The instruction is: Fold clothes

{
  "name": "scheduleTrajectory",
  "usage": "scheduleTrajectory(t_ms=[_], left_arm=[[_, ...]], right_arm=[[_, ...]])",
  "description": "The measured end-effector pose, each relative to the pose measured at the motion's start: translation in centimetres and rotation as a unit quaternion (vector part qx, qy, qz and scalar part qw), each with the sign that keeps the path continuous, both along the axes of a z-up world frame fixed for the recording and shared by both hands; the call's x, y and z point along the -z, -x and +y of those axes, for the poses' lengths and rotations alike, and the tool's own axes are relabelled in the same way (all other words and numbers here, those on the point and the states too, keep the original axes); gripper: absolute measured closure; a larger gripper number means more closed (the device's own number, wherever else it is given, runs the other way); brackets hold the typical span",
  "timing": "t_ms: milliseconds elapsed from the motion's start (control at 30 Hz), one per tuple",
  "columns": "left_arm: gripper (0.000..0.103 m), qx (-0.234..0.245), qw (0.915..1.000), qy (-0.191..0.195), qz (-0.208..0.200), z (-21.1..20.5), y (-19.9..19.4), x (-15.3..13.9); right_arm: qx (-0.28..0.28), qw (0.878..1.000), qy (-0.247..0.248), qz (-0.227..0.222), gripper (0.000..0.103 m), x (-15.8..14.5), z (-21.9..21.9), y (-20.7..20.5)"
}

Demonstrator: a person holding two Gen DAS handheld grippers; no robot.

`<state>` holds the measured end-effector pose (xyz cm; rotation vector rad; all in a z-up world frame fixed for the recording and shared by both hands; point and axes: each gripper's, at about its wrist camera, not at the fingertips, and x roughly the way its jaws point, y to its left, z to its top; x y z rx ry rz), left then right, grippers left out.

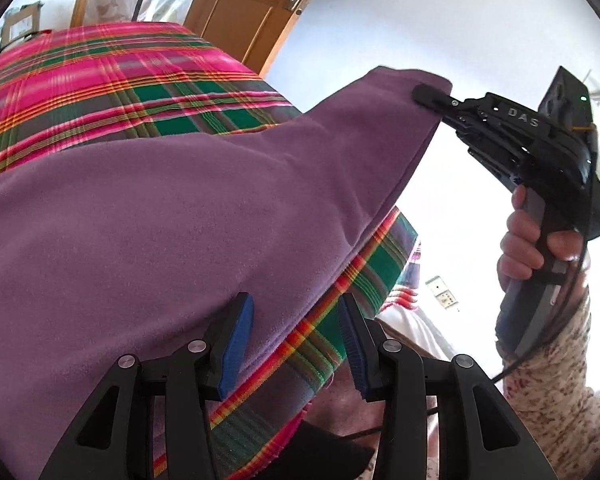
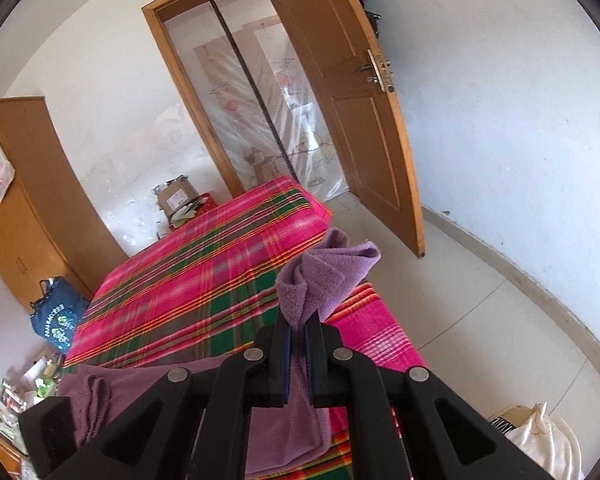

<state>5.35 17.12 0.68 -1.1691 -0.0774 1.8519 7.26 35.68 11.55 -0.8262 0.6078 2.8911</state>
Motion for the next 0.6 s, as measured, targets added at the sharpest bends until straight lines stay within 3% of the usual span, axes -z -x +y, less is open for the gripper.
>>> scheduleTrajectory(t_ms=[400,600], left_arm=[[0.058,-0.007,0.9997,-0.015,-0.017,-1.1,0.2,0.0],[0.058,-0.041,0.9987,-0.031,-0.002,-3.6,-0.1,-1.3]], right_arm=[[-0.086,0.996,-0.015,0.03,0.097,-2.9,-5.6,0.0],[-0.137,0.99,-0.026,0.027,0.097,-3.3,-9.2,0.7]])
